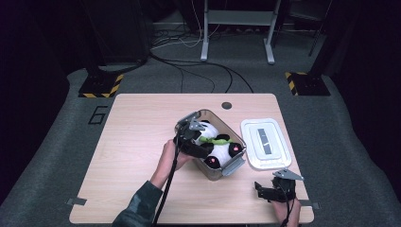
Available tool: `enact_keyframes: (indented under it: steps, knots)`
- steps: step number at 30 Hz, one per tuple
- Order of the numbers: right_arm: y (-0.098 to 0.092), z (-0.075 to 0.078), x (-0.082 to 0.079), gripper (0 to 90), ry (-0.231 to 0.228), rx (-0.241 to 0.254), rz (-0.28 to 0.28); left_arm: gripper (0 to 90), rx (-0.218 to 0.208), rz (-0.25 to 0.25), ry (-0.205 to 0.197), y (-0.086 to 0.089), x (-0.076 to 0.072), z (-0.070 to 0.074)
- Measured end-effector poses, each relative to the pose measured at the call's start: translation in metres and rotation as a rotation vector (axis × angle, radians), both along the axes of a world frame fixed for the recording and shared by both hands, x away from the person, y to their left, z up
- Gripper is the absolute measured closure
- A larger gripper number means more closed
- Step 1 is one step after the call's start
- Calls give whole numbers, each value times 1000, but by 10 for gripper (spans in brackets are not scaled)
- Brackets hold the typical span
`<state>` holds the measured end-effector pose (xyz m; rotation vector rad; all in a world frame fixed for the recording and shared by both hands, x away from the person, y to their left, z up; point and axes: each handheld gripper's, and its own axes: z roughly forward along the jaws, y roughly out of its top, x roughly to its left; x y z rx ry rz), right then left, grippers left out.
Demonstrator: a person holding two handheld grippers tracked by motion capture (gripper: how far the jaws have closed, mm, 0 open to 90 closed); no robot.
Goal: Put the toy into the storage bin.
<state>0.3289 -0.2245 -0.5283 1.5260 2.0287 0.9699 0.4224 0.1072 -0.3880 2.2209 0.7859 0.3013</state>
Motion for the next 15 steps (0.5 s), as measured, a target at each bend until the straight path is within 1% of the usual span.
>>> enact_keyframes:
  steps: [1, 3, 4, 6, 7, 9, 10, 11, 14, 15]
  knots:
    - [0, 0, 0, 41, 0, 0, 0, 208, 8, -10, -12, 0, -3, 1]
    - [0, 0, 0, 41, 0, -2, 0, 208, 9, -28, -3, 0, -7, 1]
    - [0, 0, 0, 41, 0, 0, 0, 208, 35, -34, -5, -1, -8, 0]
    - [0, 0, 0, 41, 1, -1, 2, 209, 62, -44, -1, -5, -11, -4]
    - [0, 0, 0, 41, 1, -2, 2, 210, 69, -41, -8, -7, -12, -6]
    - [0, 0, 0, 41, 1, -4, 1, 210, 103, -41, -23, -10, -13, -9]
    - [1, 0, 0, 41, 0, -4, 1, 210, 109, -42, -24, -12, -13, -11]
    - [1, 0, 0, 41, 0, -5, 1, 211, 132, -44, -31, -13, -13, -12]
    - [1, 0, 0, 41, 0, -5, 1, 211, 158, -39, -25, -16, -11, -18]
    - [1, 0, 0, 41, 0, -4, 1, 211, 159, -39, -25, -17, -11, -19]
